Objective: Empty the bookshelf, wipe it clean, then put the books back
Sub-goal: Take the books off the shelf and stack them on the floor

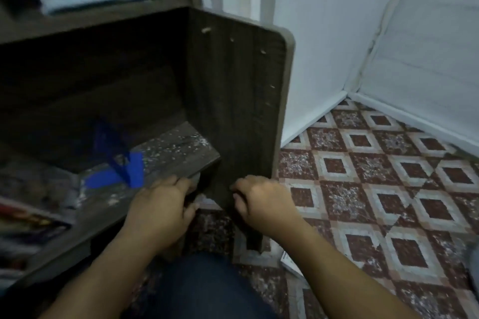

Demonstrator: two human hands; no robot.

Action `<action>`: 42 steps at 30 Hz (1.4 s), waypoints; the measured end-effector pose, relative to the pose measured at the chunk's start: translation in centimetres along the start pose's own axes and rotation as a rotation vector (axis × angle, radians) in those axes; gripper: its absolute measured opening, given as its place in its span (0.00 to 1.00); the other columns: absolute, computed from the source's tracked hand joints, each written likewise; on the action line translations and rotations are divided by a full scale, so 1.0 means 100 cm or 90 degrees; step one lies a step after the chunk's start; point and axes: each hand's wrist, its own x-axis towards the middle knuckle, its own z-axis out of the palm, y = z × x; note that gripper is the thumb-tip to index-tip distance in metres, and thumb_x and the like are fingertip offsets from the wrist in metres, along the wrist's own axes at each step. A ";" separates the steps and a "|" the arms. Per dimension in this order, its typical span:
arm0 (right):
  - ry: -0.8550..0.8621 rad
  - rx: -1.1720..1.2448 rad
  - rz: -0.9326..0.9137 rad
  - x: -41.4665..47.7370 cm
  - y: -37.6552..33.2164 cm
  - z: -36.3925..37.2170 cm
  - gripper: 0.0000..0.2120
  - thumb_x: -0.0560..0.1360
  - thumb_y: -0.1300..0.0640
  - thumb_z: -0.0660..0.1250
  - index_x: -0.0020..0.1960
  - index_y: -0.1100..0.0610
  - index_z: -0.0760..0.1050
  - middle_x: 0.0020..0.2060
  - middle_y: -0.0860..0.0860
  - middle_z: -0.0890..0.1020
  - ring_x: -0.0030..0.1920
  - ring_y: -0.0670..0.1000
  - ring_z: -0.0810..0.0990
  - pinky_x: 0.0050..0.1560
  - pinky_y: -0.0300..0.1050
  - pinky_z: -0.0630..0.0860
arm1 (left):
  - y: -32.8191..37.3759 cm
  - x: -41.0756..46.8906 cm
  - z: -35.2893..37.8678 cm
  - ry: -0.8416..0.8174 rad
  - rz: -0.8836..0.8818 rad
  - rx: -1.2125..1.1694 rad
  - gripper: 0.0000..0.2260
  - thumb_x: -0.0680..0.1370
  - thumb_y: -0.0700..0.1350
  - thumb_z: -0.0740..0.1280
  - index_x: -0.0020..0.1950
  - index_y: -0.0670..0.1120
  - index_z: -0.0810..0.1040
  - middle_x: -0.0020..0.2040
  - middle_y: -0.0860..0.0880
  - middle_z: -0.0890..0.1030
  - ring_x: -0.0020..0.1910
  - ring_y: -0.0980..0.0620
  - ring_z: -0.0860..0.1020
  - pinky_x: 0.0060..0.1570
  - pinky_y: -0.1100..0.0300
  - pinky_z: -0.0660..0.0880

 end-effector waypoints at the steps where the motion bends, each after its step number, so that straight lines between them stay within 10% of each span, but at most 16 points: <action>1: 0.005 0.000 -0.010 0.006 -0.009 -0.004 0.11 0.77 0.49 0.60 0.53 0.51 0.78 0.45 0.49 0.80 0.44 0.52 0.79 0.42 0.46 0.73 | -0.005 -0.005 -0.003 0.016 -0.009 0.005 0.21 0.77 0.59 0.61 0.68 0.54 0.69 0.62 0.52 0.73 0.63 0.50 0.71 0.57 0.54 0.70; 14: -0.044 -0.001 -0.221 0.095 -0.191 -0.027 0.14 0.76 0.51 0.62 0.60 0.50 0.77 0.55 0.50 0.79 0.58 0.54 0.77 0.56 0.47 0.70 | -0.160 -0.125 -0.065 0.228 -0.242 -0.052 0.25 0.74 0.59 0.68 0.69 0.53 0.69 0.63 0.49 0.70 0.65 0.47 0.68 0.62 0.51 0.69; 28: -0.129 -0.052 -0.353 0.170 -0.293 0.011 0.26 0.75 0.55 0.65 0.72 0.55 0.67 0.71 0.52 0.68 0.67 0.55 0.71 0.64 0.51 0.71 | -0.245 -0.140 -0.067 0.176 -0.456 0.023 0.35 0.75 0.62 0.66 0.75 0.53 0.53 0.77 0.46 0.47 0.77 0.42 0.41 0.71 0.37 0.44; 42: -0.185 -0.049 -0.429 0.187 -0.313 0.036 0.35 0.77 0.70 0.57 0.80 0.55 0.48 0.79 0.52 0.50 0.78 0.50 0.51 0.76 0.46 0.50 | -0.259 -0.135 -0.039 0.210 -0.478 0.134 0.43 0.73 0.64 0.65 0.78 0.52 0.43 0.78 0.46 0.45 0.76 0.41 0.46 0.68 0.41 0.60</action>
